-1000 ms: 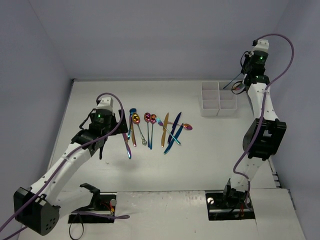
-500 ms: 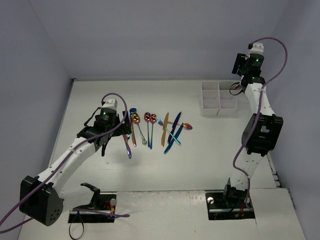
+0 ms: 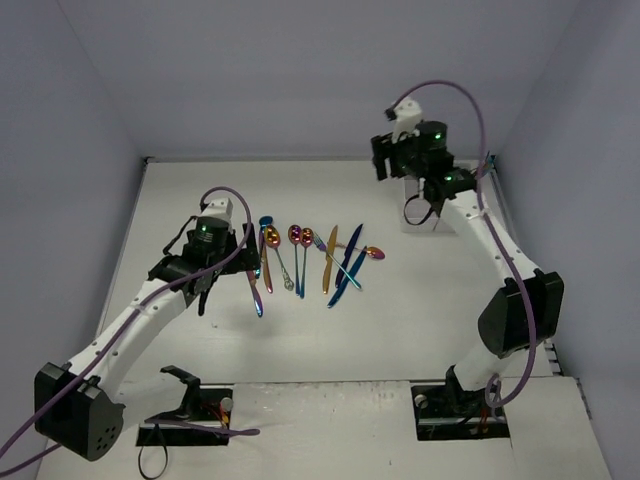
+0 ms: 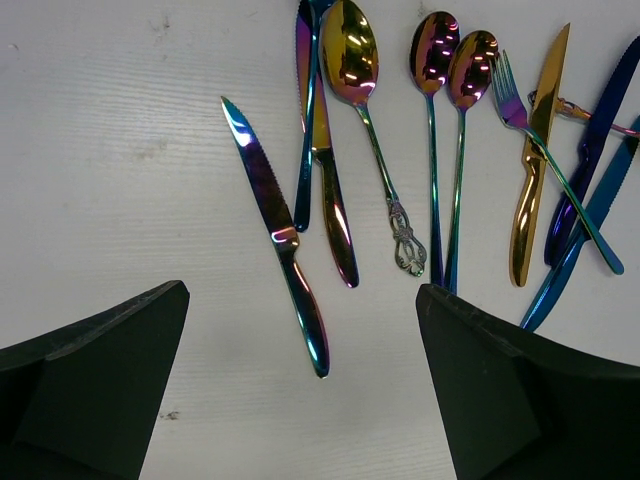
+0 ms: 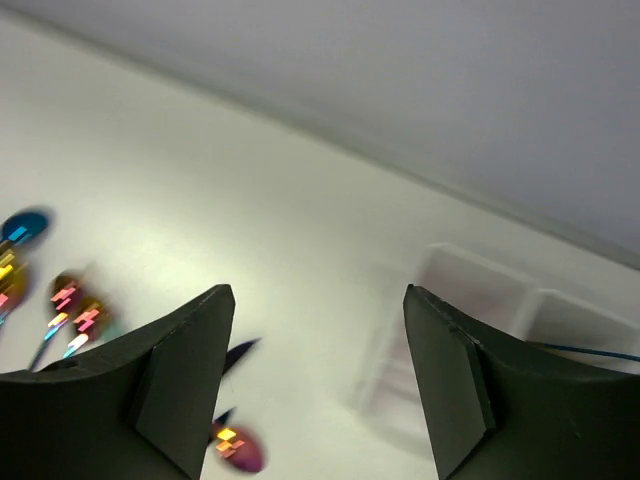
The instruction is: Sort the eating utensils into containers
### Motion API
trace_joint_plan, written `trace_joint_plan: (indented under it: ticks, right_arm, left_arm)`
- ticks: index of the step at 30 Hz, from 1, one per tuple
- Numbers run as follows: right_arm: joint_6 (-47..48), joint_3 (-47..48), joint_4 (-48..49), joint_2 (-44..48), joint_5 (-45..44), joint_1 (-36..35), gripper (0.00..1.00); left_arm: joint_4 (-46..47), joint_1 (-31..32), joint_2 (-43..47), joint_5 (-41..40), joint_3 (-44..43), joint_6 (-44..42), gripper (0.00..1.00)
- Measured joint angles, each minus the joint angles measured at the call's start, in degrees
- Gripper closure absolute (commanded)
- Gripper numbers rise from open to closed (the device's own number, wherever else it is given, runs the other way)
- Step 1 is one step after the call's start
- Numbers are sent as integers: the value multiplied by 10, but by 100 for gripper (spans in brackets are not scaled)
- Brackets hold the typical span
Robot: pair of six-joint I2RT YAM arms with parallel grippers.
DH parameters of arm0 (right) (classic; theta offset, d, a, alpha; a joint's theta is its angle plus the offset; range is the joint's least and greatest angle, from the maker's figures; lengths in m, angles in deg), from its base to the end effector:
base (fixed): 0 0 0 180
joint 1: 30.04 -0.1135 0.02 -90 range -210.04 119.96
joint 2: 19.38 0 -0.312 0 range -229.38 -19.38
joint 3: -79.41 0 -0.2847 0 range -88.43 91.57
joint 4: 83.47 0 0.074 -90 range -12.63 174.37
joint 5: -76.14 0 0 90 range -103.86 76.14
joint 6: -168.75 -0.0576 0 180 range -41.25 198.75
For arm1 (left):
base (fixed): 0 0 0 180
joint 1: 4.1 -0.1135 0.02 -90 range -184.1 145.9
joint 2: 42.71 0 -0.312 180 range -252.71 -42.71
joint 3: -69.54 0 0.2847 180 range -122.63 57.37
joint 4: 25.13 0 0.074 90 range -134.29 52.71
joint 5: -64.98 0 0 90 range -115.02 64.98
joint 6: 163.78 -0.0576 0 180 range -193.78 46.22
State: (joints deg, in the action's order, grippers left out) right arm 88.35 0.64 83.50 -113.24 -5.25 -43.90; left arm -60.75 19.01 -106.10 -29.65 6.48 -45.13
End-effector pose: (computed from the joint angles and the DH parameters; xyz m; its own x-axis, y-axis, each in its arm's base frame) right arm 0.4384 0.1170 0.4484 -0.0308 -0.1774 -0.9837 -0.3921 0.9074 -0.1514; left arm 0.2514 -0.1022 0.3137 -0.6326 -0.2496 -0.7331 0.0317 0.9375 -0.3465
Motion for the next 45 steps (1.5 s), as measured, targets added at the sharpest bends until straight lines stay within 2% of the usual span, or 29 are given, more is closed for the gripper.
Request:
trace_joint_plan:
  ticks: [3, 8, 13, 18, 33, 42, 45]
  right_arm:
    - [2, -51, -25, 1, 12, -77, 43]
    - [0, -103, -78, -42, 13, -148, 55]
    - [-8, -126, -104, -80, 4, -198, 57]
    - [-18, -141, -113, -104, 4, -235, 59]
    - [-22, -143, -117, -178, -24, -236, 75]
    - [-17, -116, -113, -209, -37, -230, 79]
    - [-15, -111, -112, -213, -38, -225, 88]
  left_arm:
    - [-12, -5, 32, -7, 0, -16, 3]
    - [-28, -15, 111, -27, 6, -54, 3]
    - [-49, -19, 190, -50, 33, -97, 3]
    - [-54, -19, 223, -63, 50, -118, 3]
    - [-52, -22, 183, -77, 56, -139, 3]
    - [-52, -22, 182, -79, 56, -144, 3]
    - [-51, -22, 181, -79, 56, -145, 3]
